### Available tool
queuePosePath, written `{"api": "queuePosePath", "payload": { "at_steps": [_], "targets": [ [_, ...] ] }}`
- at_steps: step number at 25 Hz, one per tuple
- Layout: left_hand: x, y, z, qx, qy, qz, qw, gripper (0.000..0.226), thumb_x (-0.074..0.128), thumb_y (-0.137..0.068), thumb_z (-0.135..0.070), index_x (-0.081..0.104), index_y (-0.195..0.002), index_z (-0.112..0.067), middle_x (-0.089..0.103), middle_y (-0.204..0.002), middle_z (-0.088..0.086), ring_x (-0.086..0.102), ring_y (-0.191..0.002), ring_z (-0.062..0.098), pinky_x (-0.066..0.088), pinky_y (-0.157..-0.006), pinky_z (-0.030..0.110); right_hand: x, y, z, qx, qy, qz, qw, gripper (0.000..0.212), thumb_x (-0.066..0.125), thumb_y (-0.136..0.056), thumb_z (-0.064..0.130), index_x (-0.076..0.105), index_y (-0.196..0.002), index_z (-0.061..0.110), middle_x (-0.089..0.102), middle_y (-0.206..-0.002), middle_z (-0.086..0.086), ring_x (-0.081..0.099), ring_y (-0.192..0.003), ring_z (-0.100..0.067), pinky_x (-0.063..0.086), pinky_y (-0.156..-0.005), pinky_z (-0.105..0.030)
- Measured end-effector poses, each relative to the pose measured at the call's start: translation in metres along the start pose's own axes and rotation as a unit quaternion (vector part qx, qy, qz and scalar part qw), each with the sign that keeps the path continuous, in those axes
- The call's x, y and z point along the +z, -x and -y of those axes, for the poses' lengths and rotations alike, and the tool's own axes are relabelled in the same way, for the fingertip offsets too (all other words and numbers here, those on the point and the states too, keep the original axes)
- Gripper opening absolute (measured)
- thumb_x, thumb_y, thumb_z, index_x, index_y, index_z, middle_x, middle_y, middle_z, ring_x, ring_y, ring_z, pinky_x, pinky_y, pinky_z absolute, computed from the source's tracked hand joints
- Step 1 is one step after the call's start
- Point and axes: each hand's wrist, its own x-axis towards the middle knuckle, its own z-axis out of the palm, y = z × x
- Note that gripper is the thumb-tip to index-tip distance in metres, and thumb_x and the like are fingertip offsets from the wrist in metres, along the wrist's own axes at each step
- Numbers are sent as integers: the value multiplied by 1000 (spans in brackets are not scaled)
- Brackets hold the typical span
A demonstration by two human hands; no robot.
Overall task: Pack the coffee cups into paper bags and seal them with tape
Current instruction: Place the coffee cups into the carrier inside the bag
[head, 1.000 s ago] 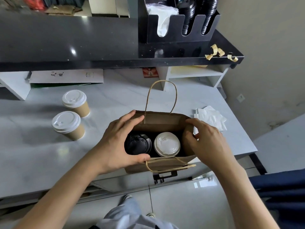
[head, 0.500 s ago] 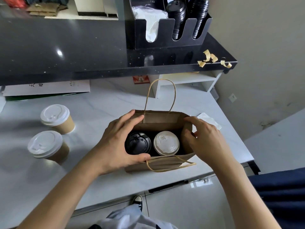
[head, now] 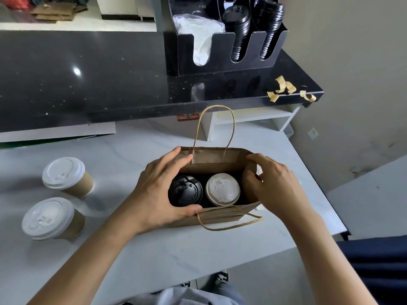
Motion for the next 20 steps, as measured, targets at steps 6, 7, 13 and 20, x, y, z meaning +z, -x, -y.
{"api": "queuePosePath", "payload": {
  "at_steps": [6,7,13,20],
  "targets": [
    [6,-18,-12,-18,0,-19,1000,109,66,-57,-80,27,-153,-49,2,-161,-36,8,-145,-10,17,-121,30,-4,-28,-18,-26,1,10,1000,33,54,-98,29,62,-130,30,71,-114,5,67,-95,-26,46,-73,-35],
    [7,-21,-15,-23,2,-20,1000,109,66,-57,-80,27,-154,-48,1,-161,-37,7,-143,-14,17,-120,29,-5,-32,-22,-30,2,8,1000,33,54,-98,29,62,-130,30,71,-115,4,67,-95,-27,46,-73,-35],
    [11,-34,-30,-61,3,-35,998,104,67,-59,-78,33,-152,-47,3,-160,-40,13,-147,-9,19,-122,33,-15,-56,-38,-63,10,42,997,33,53,-97,36,61,-129,33,69,-116,8,67,-97,-26,50,-78,-37],
    [11,-28,-38,-85,-11,-75,993,79,70,-70,-69,46,-142,-51,18,-157,-39,16,-147,-6,27,-122,40,-27,-68,-41,-123,-21,46,991,25,63,-92,48,63,-114,36,63,-101,11,69,-85,-18,55,-76,-40]
  ]
}}
